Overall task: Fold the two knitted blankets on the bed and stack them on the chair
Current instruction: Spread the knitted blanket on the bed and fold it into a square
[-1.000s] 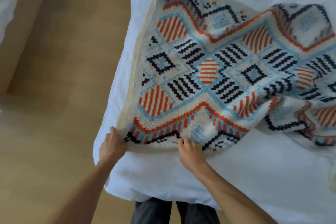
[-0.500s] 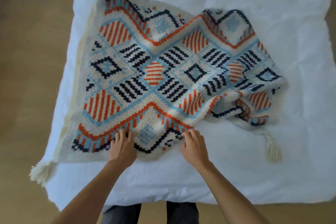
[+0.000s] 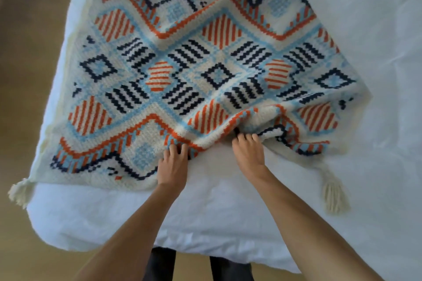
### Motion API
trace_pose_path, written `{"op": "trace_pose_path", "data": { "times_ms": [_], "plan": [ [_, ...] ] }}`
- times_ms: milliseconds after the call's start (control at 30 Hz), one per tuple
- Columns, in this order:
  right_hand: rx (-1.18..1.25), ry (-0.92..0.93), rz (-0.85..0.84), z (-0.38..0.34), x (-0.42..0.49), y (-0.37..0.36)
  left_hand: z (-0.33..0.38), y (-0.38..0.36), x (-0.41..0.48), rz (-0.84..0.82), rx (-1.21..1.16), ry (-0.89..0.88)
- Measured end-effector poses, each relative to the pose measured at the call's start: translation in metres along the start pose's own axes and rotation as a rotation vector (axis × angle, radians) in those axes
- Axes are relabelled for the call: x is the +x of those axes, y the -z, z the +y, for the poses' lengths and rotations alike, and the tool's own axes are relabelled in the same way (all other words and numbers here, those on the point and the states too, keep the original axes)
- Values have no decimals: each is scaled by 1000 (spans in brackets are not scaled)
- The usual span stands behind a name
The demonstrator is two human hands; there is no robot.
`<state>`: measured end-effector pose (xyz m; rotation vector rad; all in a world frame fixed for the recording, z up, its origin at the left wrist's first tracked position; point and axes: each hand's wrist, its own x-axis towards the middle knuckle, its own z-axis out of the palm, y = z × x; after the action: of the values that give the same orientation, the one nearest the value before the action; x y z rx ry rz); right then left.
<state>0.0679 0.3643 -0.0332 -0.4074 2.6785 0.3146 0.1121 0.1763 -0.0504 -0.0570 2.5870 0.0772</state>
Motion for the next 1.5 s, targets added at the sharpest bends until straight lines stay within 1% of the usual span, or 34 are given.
{"op": "trace_pose_path", "data": {
  "times_ms": [67,133,200,233,300,333,400,467,533,600,667,733,767,833,900,967,1067,1133,1167,1233,1300,1367,1500],
  "plan": [
    [28,38,46,9,-9,-5,-1,7,-1,28,-137,26],
    [129,103,111,24,-30,-19,-10,13,-5,54,-249,73],
    [192,123,144,43,-60,-37,-20,15,-11,1,-292,103],
    [200,109,119,53,-74,-44,-23,15,-14,-64,-276,88],
    [214,43,30,65,-93,-53,-20,10,-20,-191,-174,10],
    [215,18,-18,65,-97,-54,-14,4,-22,-223,-132,-32],
    [218,27,-36,53,-97,-54,4,-9,-29,-226,-139,-110],
    [222,114,-37,36,-96,-55,24,-22,-39,-207,-117,-226],
    [205,170,-23,28,-95,-56,37,-34,-51,-216,-21,-312],
    [183,160,-25,31,-97,-59,42,-42,-58,-221,86,-370],
    [171,142,-108,38,-103,-58,39,-46,-59,-182,127,-376],
    [194,147,-309,42,-109,-53,35,-46,-54,-179,114,-368],
    [214,153,-369,43,-110,-53,35,-45,-52,-194,102,-368],
    [300,142,-347,45,-103,-50,39,-42,-47,-218,71,-381],
    [354,115,-270,51,-96,-40,49,-40,-43,-227,43,-414],
    [360,61,-117,63,-92,-30,65,-38,-40,-223,45,-451],
    [279,-120,55,92,-97,-27,94,-35,-40,-206,55,-483],
    [265,-260,73,116,-103,-33,115,-34,-40,-201,57,-499],
    [250,-294,49,127,-105,-38,126,-33,-40,-198,61,-508],
    [218,-266,-52,144,-105,-52,149,-33,-39,-189,55,-520],
    [200,-199,-81,155,-101,-68,175,-32,-36,-148,30,-521],
    [203,-149,-47,159,-95,-78,202,-31,-34,-85,-7,-515],
    [194,-24,116,175,-94,-88,243,-24,-26,3,-75,-477]
  ]
}}
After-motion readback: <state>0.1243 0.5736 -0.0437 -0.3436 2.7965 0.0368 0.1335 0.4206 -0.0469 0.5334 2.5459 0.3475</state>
